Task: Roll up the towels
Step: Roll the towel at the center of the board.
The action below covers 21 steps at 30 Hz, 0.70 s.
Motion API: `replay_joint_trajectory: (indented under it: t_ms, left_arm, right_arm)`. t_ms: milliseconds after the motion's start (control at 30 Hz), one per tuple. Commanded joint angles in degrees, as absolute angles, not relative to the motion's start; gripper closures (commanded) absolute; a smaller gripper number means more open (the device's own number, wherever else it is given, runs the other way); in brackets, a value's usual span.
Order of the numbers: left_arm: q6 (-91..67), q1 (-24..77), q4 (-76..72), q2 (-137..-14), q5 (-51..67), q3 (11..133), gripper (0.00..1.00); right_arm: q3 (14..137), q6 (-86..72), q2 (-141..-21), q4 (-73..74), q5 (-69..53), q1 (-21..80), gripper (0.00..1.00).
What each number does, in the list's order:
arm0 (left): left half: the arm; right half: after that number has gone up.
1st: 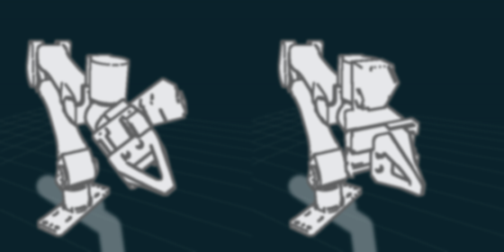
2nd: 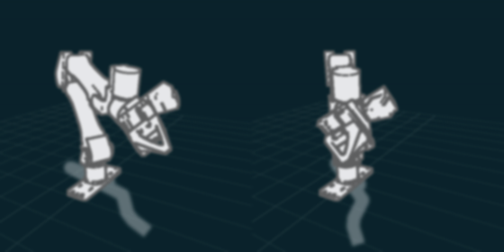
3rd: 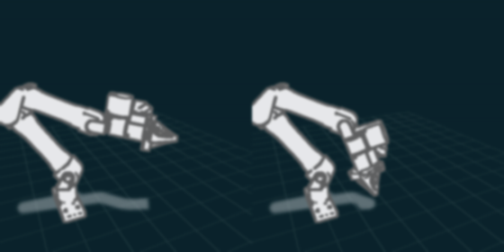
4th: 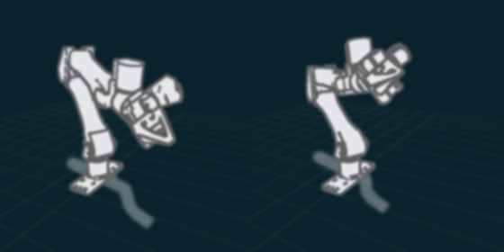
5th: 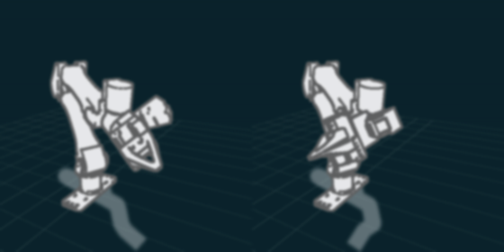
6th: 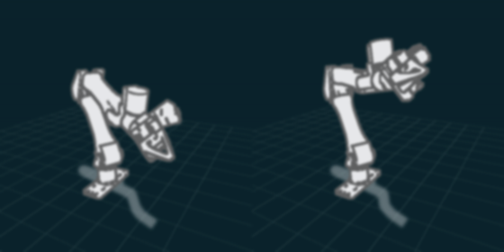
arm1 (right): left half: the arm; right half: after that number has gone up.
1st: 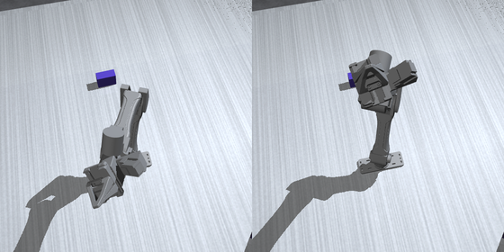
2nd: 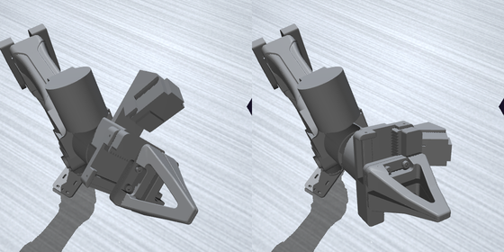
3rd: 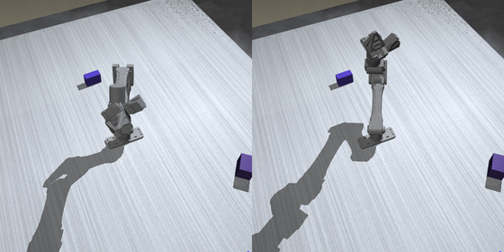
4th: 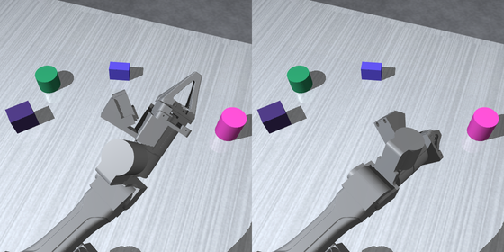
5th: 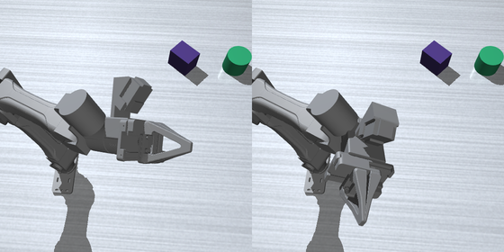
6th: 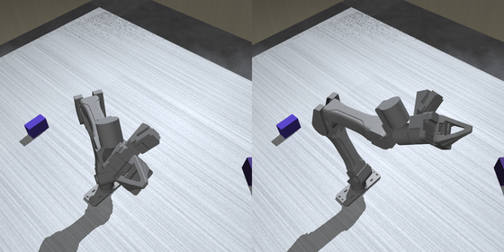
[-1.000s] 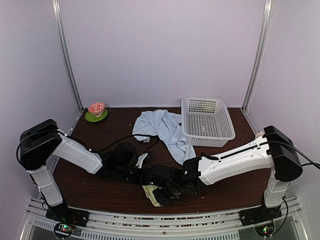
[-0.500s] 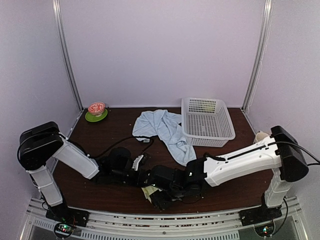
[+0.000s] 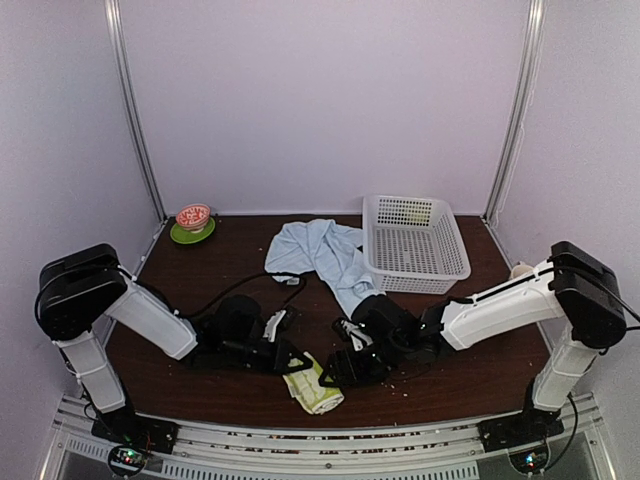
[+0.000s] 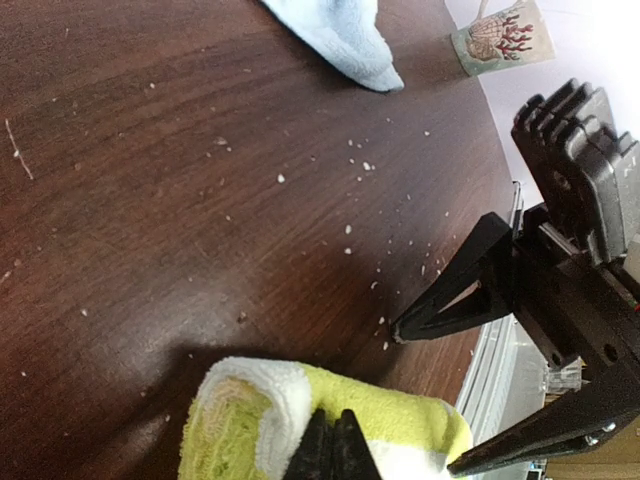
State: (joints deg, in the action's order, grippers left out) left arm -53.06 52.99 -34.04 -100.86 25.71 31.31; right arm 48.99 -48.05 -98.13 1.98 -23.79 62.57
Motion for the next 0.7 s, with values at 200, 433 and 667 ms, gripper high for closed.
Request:
replay_joint_trajectory:
  t_ms: [200,433,667]
  left_arm:
    - [-53.4,53.3,-25.4,-103.8,22.6,28.2,1.0]
    - [-54.1,53.5,-26.5,-104.0,22.7,27.5,1.0]
    - [-54.1,53.6,-26.7,-104.0,22.7,27.4,1.0]
  right_arm:
    - [50.7,-54.2,-106.3,-7.9,-32.8,63.2,0.23]
    - [53.3,-54.7,-111.4,-3.5,-31.9,66.3,0.29]
    - [54.9,-54.5,-114.2,2.8,-28.8,67.0,0.59]
